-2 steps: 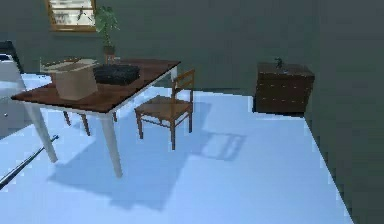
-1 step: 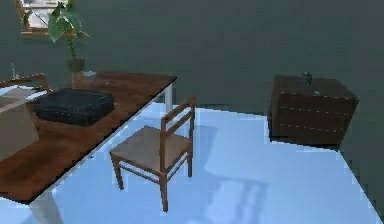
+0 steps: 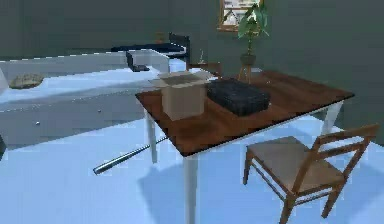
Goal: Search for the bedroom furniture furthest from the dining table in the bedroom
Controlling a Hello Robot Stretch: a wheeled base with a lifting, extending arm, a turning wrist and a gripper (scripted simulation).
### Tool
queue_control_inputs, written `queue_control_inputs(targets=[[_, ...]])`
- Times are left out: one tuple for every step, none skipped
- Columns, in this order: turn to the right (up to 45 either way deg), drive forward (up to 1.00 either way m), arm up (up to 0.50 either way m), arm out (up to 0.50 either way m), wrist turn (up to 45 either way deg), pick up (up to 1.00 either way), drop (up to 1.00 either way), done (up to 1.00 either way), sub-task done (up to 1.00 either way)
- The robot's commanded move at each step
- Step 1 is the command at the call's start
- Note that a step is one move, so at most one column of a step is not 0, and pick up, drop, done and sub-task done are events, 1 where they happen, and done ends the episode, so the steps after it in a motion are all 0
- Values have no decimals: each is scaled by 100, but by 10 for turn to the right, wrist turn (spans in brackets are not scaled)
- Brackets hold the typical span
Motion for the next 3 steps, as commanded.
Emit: queue_control_inputs(targets=[[-450,0,0,0,0,0,0,0,0],[0,100,0,0,0,0,0,0,0],[-60,0,0,0,0,0,0,0,0]])
